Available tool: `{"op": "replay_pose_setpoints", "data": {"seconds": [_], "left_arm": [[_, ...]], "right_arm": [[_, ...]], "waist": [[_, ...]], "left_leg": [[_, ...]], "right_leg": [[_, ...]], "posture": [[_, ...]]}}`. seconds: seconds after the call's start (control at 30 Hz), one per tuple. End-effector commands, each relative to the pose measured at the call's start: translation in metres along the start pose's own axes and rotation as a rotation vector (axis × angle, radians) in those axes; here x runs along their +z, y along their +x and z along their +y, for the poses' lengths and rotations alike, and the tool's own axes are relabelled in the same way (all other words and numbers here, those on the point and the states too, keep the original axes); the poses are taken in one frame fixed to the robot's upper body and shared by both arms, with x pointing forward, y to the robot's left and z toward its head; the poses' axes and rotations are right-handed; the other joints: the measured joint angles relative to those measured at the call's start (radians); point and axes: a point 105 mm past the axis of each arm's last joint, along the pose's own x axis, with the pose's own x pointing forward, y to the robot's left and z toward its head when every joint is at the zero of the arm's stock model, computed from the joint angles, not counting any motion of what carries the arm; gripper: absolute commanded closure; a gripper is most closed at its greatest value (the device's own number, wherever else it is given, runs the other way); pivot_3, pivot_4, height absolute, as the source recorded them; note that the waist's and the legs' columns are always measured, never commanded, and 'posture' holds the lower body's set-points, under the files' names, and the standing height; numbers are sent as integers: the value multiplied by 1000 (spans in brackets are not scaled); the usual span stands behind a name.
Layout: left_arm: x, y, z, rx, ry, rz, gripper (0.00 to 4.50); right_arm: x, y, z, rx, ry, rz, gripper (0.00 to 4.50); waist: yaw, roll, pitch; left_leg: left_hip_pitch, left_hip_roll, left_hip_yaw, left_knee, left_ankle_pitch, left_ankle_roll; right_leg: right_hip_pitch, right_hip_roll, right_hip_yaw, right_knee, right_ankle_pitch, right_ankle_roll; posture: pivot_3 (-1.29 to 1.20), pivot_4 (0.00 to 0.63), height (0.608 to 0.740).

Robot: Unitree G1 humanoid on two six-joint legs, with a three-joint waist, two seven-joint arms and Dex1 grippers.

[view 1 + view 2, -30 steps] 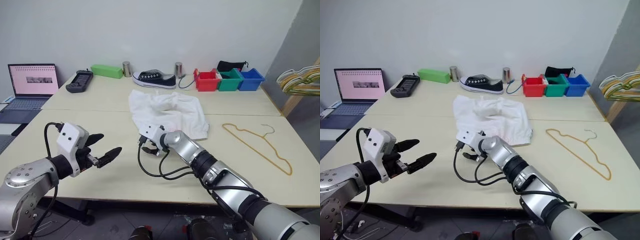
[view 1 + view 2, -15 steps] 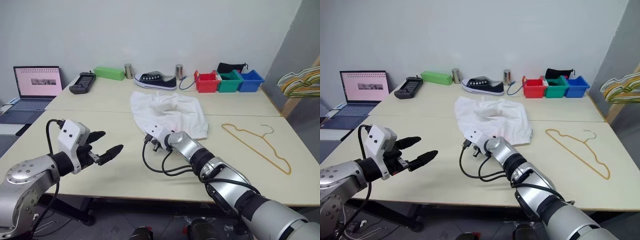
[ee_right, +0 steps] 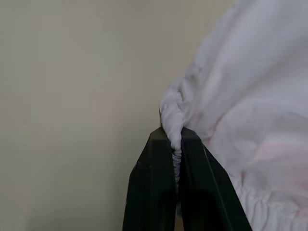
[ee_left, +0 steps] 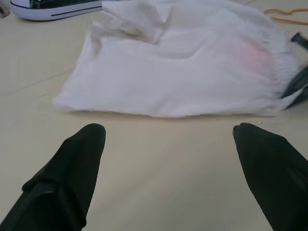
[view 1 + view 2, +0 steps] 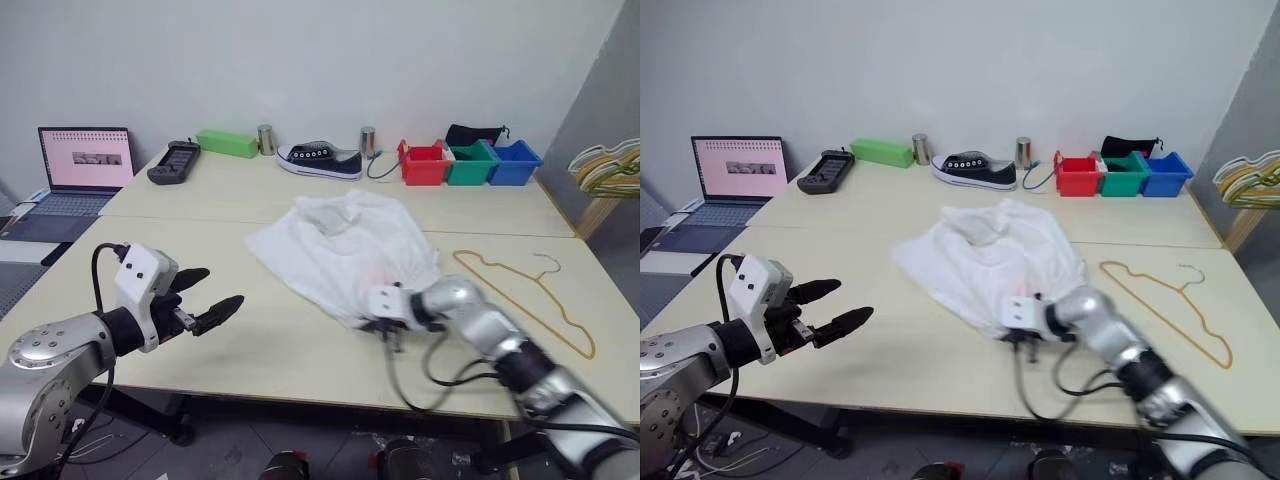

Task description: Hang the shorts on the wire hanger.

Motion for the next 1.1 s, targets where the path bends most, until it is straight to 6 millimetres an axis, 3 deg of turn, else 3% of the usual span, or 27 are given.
{"op": "replay_pose_setpoints", "data": {"seconds": [0.03, 0.13, 0.2, 0.43, 0.57, 0.7, 0.77, 1.1], "left_arm": [[9, -1, -1, -37, 64, -11, 0], [9, 2, 2, -50, 75, -6, 0], [10, 8, 4, -59, 91, -9, 0], [5, 25, 13, -106, 150, 20, 0], [-9, 37, 21, -158, 194, 75, 0], [-24, 49, 16, -303, 243, 156, 0], [-31, 54, 16, -349, 271, 192, 0], [-51, 95, 44, -424, 466, 323, 0]], "right_arm": [[-24, -33, 15, 119, -4, 72, 4494], [-44, -50, 5, 86, 1, 130, 4494], [-41, -54, -6, 39, 37, 102, 4494], [-7, -66, 0, 80, 110, -28, 2661], [23, -79, 14, 105, 139, -116, 1611], [55, -83, 16, 73, 193, -220, 658], [61, -82, 16, 60, 211, -237, 122], [72, -73, 10, -62, 278, -252, 52]], "waist": [[-2, 0, 0], [-4, -1, 0], [-11, -1, 0], [-26, 0, 0], [-27, 0, 0], [-31, 1, 1], [-31, 0, 1], [-55, -1, 2]], "left_leg": [[0, 0, 1, 0, -2, -3], [0, 1, 2, 0, -2, -4], [0, 1, 3, 1, -2, -4], [0, 1, 2, 1, 1, 2], [-1, 1, 3, 0, 1, 2], [-1, 1, 3, 0, 0, 0], [-2, 1, 3, 0, -1, -1], [-3, 1, 3, 0, -1, -2]], "right_leg": [[0, 0, 0, 0, 0, 0], [1, 0, 0, -1, 0, 0], [1, -1, 0, -2, 0, 0], [1, -1, 0, 0, 0, 1], [1, 0, 0, 0, -1, 0], [1, -1, 0, 0, -4, 1], [0, -1, 0, 0, -4, 1], [-2, -1, -1, -2, -4, 1]], "posture": [[-112, 6, 740], [-138, 7, 740], [-149, 8, 740], [-175, 18, 740], [-191, 25, 740], [-203, 29, 740], [-215, 32, 740], [-289, 43, 740]]}}
